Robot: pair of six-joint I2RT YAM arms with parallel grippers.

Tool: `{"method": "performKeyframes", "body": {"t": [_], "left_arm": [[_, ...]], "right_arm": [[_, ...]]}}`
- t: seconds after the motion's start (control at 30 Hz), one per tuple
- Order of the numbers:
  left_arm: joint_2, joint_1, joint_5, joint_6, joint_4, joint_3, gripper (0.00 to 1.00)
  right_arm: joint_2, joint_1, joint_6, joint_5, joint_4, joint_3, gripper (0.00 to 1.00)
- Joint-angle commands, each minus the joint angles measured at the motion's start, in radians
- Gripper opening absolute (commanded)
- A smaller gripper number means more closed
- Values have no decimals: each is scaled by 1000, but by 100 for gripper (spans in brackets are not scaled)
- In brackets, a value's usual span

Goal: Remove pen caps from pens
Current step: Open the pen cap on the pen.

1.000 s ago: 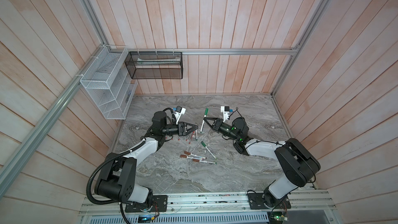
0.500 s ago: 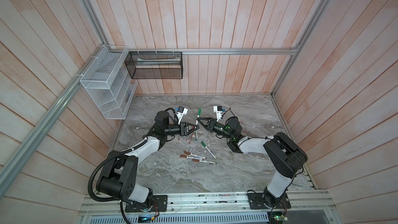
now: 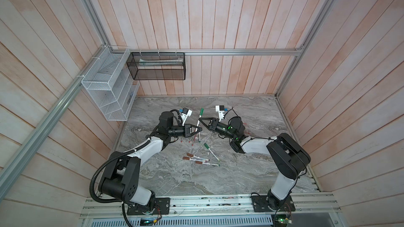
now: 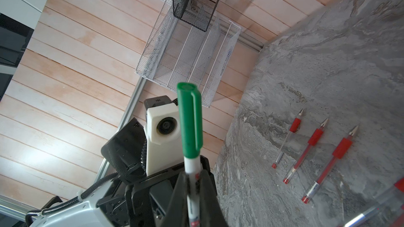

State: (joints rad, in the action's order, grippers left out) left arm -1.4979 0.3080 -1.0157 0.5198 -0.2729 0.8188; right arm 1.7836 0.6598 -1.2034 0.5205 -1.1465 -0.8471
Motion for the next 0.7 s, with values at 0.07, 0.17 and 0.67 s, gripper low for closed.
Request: {"method": "performKeyframes", "body": {"t": [0.07, 0.17, 0.67], "left_arm": [[24, -1, -8, -98, 45, 21, 0], [32, -1, -59, -106, 14, -3, 0], [46, 0, -127, -30, -79, -33, 0]], "right_arm": [[-74, -44, 3, 13, 13, 6, 17], [-103, -71, 42, 23, 57, -2, 30], [-47, -79, 76, 76, 144, -138, 45]]}}
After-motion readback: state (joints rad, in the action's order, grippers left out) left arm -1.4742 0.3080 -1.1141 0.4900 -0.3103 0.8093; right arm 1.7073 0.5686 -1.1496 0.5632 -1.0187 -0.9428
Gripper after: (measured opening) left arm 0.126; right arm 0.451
